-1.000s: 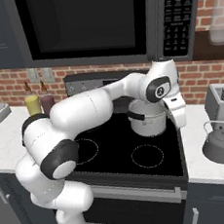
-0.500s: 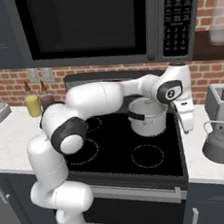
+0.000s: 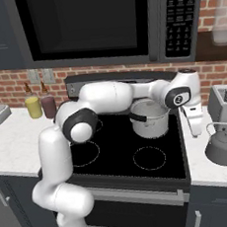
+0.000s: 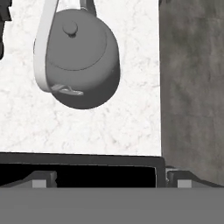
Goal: Pick the kettle from the counter and place it on a stove burner. Then turn the burner on.
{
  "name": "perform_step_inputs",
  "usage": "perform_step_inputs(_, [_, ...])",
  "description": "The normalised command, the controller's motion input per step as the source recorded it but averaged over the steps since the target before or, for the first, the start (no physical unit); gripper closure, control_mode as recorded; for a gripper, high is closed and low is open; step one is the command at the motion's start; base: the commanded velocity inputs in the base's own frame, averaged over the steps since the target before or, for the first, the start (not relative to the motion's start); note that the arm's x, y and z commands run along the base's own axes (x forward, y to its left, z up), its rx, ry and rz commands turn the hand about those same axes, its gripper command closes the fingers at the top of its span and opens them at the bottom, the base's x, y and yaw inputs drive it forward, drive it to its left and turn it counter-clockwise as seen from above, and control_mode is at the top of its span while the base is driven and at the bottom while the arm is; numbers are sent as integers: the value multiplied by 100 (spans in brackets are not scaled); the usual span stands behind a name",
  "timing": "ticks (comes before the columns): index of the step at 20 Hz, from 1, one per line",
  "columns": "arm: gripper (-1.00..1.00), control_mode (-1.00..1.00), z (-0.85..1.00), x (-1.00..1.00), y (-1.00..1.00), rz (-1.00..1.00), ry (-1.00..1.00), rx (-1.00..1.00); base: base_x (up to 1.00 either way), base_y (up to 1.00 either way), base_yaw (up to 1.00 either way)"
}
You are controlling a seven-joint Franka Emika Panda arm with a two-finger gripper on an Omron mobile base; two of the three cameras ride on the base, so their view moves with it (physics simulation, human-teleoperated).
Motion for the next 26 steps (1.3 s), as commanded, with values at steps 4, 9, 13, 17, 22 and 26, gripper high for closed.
perform_step_inputs(4, [-100,-100,0,29,-38,0,0,0,0,0,0])
perform_step_inputs(9, [-100,-100,0,37,-31,0,1,0,0,0,0])
perform_step_inputs(13, [-100,-100,0,43,-30,1,0,0,0,0,0])
perform_step_inputs(17, [-100,-100,-16,34,-11,0,0,0,0,0,0])
perform_step_inputs(22, [-100,-100,-44,15,0,0,0,0,0,0,0])
perform_step_inputs(26, [-100,-100,-45,18,-5,0,0,-4,0,0,0])
